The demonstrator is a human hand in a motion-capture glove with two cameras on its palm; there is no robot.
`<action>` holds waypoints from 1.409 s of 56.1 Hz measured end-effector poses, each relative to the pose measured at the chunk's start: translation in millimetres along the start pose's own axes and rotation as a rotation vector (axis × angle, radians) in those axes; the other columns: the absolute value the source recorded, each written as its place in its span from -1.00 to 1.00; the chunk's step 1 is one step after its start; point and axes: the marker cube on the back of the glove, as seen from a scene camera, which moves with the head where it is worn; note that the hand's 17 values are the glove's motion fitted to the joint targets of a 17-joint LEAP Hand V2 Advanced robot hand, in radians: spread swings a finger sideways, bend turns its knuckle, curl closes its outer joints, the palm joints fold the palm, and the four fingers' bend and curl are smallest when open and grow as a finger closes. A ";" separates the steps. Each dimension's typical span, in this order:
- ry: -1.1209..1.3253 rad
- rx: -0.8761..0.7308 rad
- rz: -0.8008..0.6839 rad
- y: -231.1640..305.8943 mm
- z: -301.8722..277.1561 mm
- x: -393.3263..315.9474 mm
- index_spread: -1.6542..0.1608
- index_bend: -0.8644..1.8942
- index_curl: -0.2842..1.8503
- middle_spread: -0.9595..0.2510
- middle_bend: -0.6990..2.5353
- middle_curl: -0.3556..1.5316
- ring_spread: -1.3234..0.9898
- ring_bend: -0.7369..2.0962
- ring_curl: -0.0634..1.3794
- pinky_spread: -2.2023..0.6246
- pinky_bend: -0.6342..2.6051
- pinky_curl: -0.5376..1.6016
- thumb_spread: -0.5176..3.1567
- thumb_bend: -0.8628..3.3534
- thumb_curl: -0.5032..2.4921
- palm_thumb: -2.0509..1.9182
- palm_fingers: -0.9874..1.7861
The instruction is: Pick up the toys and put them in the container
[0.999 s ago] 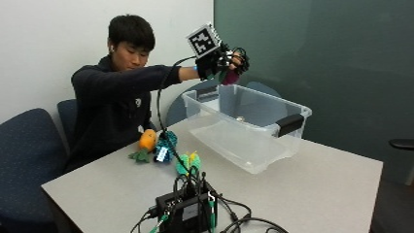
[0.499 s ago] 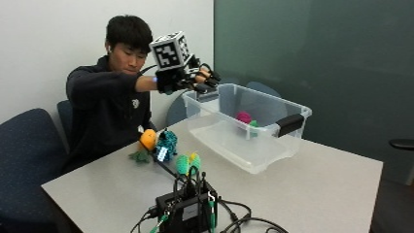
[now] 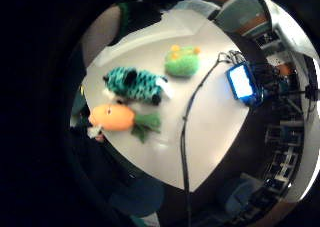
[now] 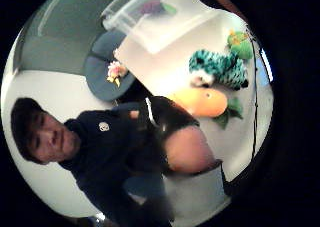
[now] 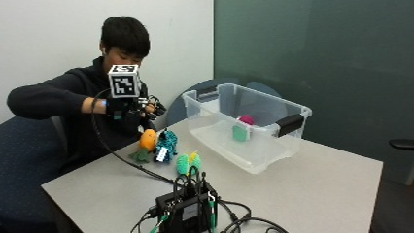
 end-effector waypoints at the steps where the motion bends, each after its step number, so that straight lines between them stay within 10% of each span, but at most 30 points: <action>1: -0.001 -0.009 -0.012 3.2 4.8 -3.4 0.51 -0.18 -0.31 0.50 -0.41 -0.18 0.09 -0.28 -0.69 0.58 -0.20 -0.22 0.01 -0.60 -0.46 0.03 -0.33; 21: 0.012 -0.224 -0.118 17.7 98.7 -25.8 0.51 -0.27 -0.36 0.48 -0.39 -0.17 -0.01 -0.08 -0.57 0.53 -0.23 -0.22 0.01 -0.60 -0.46 0.04 -0.10; 44: 0.020 0.057 -0.173 -4.5 132.1 -30.9 0.62 -0.26 -0.48 0.35 -0.13 -0.01 -0.12 0.29 -0.35 0.35 -0.08 -0.15 0.02 -0.58 -0.44 0.09 0.48; 65: 0.154 0.525 -0.015 -87.0 -58.2 -27.7 0.58 0.17 -0.19 0.31 0.15 0.17 -0.10 0.51 -0.14 0.28 0.01 -0.02 -0.12 -0.55 -0.30 0.25 0.65; 79: 0.246 0.526 -0.078 -195.4 -146.8 -73.0 0.59 0.26 -0.06 0.34 0.22 0.20 -0.08 0.58 -0.11 0.27 0.06 0.03 -0.19 -0.57 -0.23 0.27 0.59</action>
